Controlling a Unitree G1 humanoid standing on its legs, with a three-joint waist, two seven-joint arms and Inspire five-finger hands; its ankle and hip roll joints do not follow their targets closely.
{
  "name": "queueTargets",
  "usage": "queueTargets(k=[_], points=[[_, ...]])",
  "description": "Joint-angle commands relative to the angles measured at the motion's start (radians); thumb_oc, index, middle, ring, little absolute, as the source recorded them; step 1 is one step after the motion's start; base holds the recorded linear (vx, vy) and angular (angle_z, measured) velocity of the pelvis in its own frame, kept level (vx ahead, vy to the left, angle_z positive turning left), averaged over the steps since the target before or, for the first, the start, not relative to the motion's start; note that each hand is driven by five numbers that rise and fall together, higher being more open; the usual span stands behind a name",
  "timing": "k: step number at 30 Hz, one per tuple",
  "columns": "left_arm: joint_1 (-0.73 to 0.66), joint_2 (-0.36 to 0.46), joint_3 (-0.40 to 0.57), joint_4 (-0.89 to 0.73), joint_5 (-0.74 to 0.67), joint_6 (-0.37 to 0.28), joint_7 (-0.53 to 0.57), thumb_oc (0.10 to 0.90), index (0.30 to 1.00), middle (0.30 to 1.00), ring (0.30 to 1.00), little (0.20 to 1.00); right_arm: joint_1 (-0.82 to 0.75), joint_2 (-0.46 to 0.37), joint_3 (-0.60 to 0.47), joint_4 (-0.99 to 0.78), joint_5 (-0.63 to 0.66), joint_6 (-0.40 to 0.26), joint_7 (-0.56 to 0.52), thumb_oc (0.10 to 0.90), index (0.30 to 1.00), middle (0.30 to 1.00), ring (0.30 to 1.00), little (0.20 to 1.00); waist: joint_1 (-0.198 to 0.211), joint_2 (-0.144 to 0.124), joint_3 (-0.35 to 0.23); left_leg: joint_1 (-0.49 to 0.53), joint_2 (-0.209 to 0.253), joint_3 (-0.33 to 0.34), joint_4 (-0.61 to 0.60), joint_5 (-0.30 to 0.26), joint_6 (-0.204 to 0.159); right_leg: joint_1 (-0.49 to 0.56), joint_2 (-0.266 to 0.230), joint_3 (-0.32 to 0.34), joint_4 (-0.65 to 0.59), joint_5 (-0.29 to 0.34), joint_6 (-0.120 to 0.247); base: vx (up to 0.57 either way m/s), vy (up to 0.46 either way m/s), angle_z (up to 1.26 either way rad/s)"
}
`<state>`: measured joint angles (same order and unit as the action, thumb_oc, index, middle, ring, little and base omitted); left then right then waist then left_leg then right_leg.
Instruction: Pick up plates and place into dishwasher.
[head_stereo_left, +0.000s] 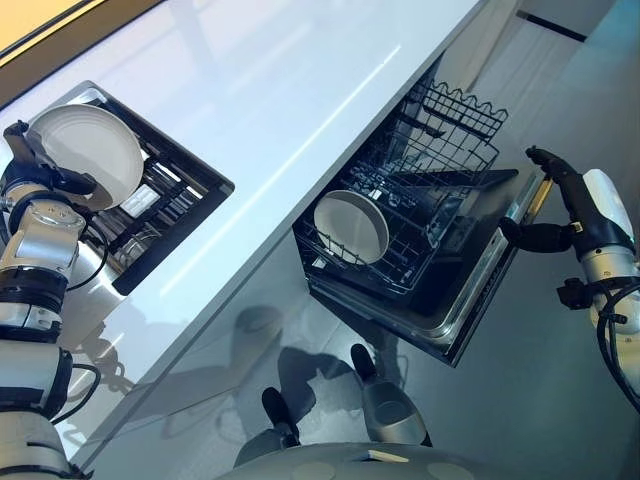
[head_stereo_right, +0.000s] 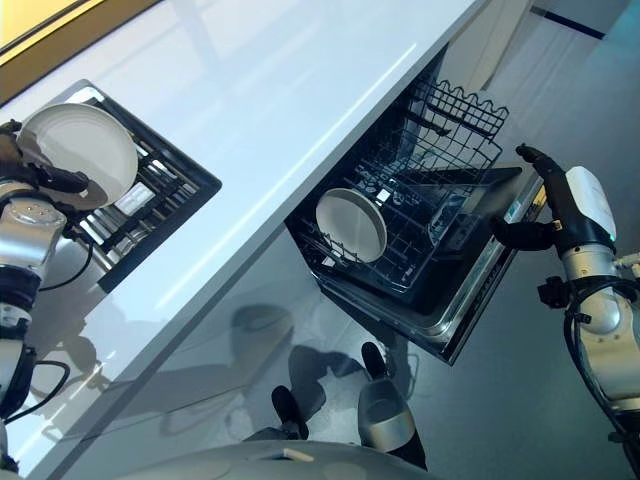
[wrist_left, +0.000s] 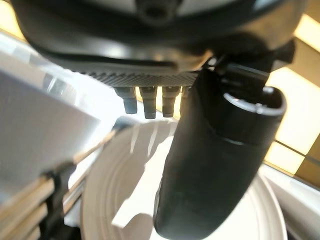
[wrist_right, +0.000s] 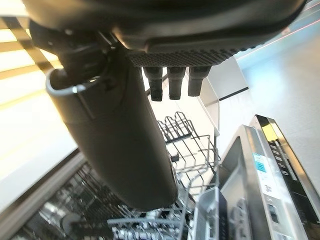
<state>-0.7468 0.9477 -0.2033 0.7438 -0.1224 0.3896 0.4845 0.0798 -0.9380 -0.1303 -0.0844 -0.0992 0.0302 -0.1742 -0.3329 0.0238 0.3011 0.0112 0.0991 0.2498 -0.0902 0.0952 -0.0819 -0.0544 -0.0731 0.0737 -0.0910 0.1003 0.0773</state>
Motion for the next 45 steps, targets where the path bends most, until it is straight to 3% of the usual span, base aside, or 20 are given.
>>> queueTargets(k=[1, 8, 20, 21, 32, 45], points=[[-0.252, 0.142, -0.049, 0.055, -0.005, -0.029, 0.095, 0.800, 0.900, 0.900, 0.900, 0.900, -0.170, -0.099, -0.063, -0.060, 0.010, -0.022, -0.100, 0.800, 0.900, 0.900, 0.900, 0.900, -0.005, -0.036, 0.033, -0.040, 0.008, -0.009, 0.003, -0.017, -0.002, -0.050, 0.017, 0.012, 0.050, -0.019, 0.044, -0.10, 0.034, -0.03], [-0.386, 0.193, -0.132, 0.114, -0.052, -0.034, 0.113, 0.800, 0.900, 0.900, 0.900, 0.900, -0.220, -0.133, -0.050, -0.057, 0.020, -0.003, -0.152, 0.800, 0.900, 0.900, 0.900, 0.900, -0.016, -0.047, 0.085, -0.082, 0.005, -0.007, 0.003, -0.013, -0.008, -0.101, 0.015, 0.009, 0.054, -0.003, 0.047, -0.08, 0.044, 0.00], [-0.428, 0.193, -0.167, 0.098, -0.093, -0.087, 0.091, 0.800, 0.900, 0.900, 0.900, 0.900, -0.223, -0.133, -0.037, -0.051, 0.027, -0.015, -0.163, 0.800, 0.900, 0.900, 0.900, 0.900, -0.010, -0.029, 0.075, -0.073, -0.003, -0.006, 0.003, -0.018, -0.014, -0.094, 0.000, -0.025, 0.054, -0.006, 0.047, -0.01, 0.000, -0.01], [-0.429, 0.192, -0.169, 0.099, -0.104, -0.104, 0.082, 0.100, 0.300, 0.300, 0.300, 0.200, -0.227, -0.135, -0.037, -0.051, 0.027, -0.014, -0.158, 0.800, 0.900, 0.900, 0.900, 0.900, -0.011, -0.026, 0.072, -0.070, -0.004, -0.005, 0.003, -0.018, -0.014, -0.091, 0.001, -0.026, 0.054, -0.007, 0.045, -0.01, -0.007, 0.03], [-0.413, 0.195, -0.165, 0.044, -0.168, -0.168, 0.023, 0.100, 0.300, 0.300, 0.300, 0.200, -0.181, -0.117, -0.069, -0.076, 0.021, -0.031, -0.139, 0.800, 0.900, 0.900, 0.900, 0.900, -0.018, -0.003, 0.032, -0.032, -0.008, 0.002, 0.003, -0.026, -0.014, -0.056, -0.001, -0.029, 0.048, -0.011, 0.046, 0.01, -0.030, 0.02], [-0.343, 0.216, -0.122, -0.075, -0.269, -0.239, -0.099, 0.100, 0.300, 0.300, 0.300, 0.200, -0.057, -0.066, -0.134, -0.110, 0.029, -0.094, -0.095, 0.800, 0.900, 0.900, 0.900, 0.900, -0.002, 0.050, -0.066, 0.042, -0.005, 0.006, 0.003, -0.041, -0.014, 0.026, 0.000, -0.049, 0.040, -0.030, 0.046, 0.03, -0.057, 0.00]])
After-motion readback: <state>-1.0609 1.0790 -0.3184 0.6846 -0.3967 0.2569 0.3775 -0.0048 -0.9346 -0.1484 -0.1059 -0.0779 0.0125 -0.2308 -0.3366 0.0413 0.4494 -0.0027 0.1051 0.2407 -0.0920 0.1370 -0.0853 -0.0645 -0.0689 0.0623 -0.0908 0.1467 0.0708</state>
